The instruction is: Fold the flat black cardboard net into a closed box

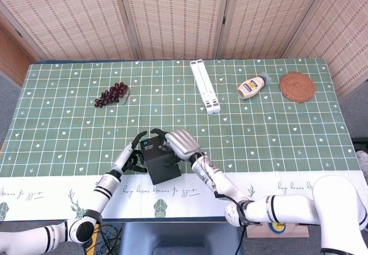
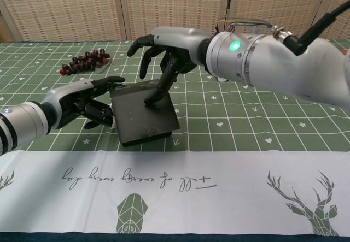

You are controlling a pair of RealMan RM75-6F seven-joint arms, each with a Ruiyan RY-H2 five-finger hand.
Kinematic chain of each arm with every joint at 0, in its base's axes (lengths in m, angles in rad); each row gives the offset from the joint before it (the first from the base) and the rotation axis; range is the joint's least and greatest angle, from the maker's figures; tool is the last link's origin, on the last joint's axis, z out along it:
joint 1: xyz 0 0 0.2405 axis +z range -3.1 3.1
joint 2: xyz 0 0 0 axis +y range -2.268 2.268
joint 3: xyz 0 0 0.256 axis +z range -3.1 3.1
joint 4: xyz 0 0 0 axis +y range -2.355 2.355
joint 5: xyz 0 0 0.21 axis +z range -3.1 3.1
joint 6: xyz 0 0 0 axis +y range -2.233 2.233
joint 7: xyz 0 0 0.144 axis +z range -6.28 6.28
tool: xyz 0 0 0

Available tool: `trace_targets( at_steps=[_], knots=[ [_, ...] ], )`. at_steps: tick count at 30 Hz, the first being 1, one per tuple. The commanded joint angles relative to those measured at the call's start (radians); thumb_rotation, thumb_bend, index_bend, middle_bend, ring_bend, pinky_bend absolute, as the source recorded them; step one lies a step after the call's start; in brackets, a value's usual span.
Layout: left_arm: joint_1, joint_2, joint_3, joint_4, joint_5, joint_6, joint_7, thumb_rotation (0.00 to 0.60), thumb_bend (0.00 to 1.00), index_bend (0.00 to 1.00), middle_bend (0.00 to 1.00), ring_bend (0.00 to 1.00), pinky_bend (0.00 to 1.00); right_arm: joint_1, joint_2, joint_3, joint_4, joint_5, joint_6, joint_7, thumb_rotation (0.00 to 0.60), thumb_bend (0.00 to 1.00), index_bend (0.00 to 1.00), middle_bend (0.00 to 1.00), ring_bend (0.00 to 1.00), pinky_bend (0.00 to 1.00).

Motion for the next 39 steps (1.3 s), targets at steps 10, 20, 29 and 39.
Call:
trace_targets(
  at_steps=[10, 20, 29, 39],
  knots=[
    [0.034, 0.116, 0.031, -0.077, 0.046, 0.002, 0.061, 0.600, 0.05, 0.00, 0.00, 0.57, 0.85, 0.008, -0.069, -0.073, 0.051, -0.051, 0.089, -0.143, 0.600, 0.03, 0.15, 0.35, 0.76, 1.00],
    [0.038, 0.220, 0.056, -0.145, 0.077, -0.023, 0.113, 0.600, 0.05, 0.00, 0.00, 0.57, 0.84, -0.021, -0.167, -0.136, 0.214, -0.212, 0.162, -0.198, 0.600, 0.25, 0.21, 0.33, 0.76, 1.00],
    [0.032, 0.248, 0.060, -0.174, 0.091, -0.036, 0.118, 0.600, 0.05, 0.00, 0.00, 0.56, 0.84, -0.047, -0.247, -0.164, 0.384, -0.403, 0.200, -0.131, 0.600, 0.37, 0.40, 0.38, 0.78, 1.00],
    [0.034, 0.262, 0.059, -0.178, 0.107, -0.034, 0.096, 0.600, 0.05, 0.00, 0.00, 0.56, 0.84, -0.079, -0.253, -0.138, 0.399, -0.462, 0.196, -0.106, 0.600, 0.38, 0.43, 0.41, 0.79, 1.00]
  ],
)
